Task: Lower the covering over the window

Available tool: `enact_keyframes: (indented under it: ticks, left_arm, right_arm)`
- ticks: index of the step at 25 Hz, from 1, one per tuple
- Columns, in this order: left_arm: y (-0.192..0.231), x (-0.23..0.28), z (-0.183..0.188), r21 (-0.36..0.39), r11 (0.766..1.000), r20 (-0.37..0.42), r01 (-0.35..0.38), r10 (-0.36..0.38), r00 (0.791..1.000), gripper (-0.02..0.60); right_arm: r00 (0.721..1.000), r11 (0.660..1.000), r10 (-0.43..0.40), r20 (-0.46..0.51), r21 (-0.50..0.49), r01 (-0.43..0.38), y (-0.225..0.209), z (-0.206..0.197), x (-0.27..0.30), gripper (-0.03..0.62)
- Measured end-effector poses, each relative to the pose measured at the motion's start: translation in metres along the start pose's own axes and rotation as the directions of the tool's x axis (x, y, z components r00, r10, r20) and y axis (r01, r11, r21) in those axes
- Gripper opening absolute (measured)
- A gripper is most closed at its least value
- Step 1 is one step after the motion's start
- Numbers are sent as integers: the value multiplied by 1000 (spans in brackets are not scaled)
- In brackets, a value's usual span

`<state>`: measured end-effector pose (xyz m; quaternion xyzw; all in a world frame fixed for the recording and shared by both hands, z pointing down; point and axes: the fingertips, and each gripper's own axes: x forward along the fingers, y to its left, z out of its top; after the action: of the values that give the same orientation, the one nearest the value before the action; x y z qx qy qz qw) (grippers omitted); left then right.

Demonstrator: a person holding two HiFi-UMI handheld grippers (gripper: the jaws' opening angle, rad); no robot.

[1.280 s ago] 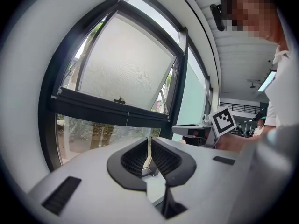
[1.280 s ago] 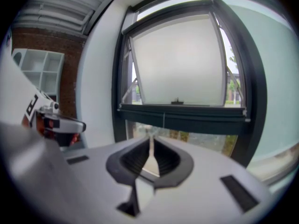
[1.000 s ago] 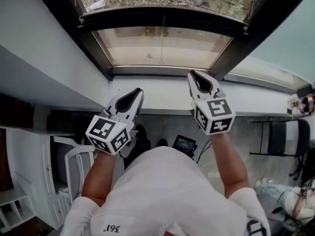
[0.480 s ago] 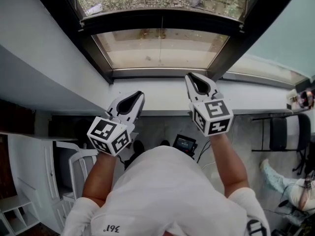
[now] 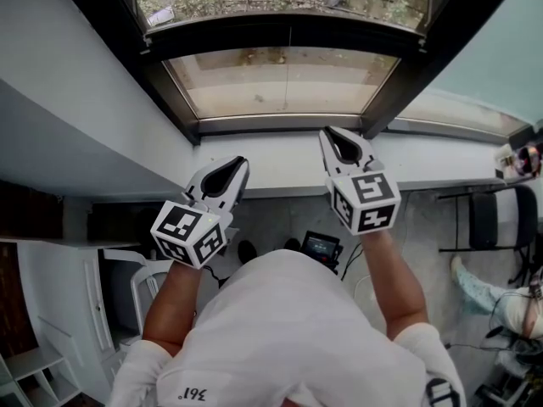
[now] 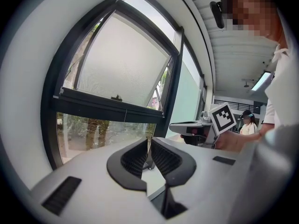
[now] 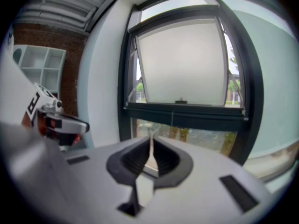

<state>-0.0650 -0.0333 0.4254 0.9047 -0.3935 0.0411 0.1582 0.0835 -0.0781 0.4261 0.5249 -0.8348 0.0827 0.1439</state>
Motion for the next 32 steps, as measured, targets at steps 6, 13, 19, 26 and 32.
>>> enact_keyframes:
  ticks: [6,13,19,26,32]
  left_arm:
    - [8,-4,-1,1,1000,-11,12,-12,1000,40]
    - [14,-5,-1,8,1000,-18,19,-19,1000,40]
    - [13,-7,-1,10,1000,-22,30,-29,999,40]
    - [14,-7,-1,12,999,-25,42,-41,999,40]
    - [9,-5,-2,12,999,-33,51,-50,998,40]
  right_arm:
    - [1000,1000,-15,-18,-16,14,11,0,3,26]
    - [999,999,-26,-40,-30,25,17,-5,6,23]
    - [998,999,-20,-55,-49,17,24,-4,6,23]
    - [998,998,-21,-64,-68,17,29,-4,9,23]
    - [997,998,-22,-73,-69,17,29,-8,6,21]
